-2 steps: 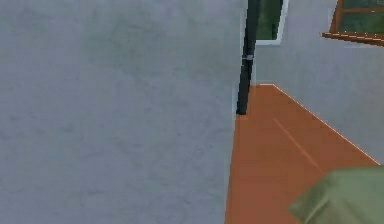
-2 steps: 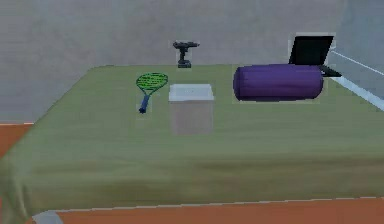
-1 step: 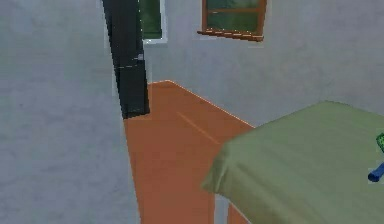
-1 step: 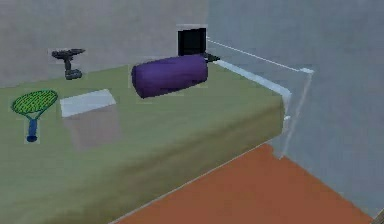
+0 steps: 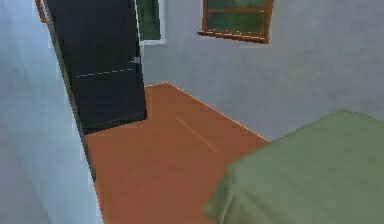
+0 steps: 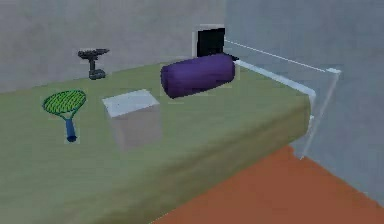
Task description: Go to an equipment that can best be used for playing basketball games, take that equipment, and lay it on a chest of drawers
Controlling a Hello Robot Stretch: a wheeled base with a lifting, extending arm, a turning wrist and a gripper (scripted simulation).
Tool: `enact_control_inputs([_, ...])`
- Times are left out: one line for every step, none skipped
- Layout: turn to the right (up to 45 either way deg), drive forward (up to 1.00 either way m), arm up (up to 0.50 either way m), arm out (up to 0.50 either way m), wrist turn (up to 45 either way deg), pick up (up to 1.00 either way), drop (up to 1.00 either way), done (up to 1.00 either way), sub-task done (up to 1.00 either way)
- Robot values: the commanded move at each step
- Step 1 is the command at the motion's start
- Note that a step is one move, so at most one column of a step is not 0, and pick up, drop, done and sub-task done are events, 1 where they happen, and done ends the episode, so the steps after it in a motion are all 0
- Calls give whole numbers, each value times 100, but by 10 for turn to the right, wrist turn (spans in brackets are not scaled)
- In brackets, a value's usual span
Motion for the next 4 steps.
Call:
enact_control_inputs([420,0,0,0,0,0,0,0,0])
enact_control_inputs([0,5,0,0,0,0,0,0,0])
enact_control_inputs([0,40,0,0,0,0,0,0,0])
enact_control_inputs([-450,0,0,0,0,0,0,0,0])
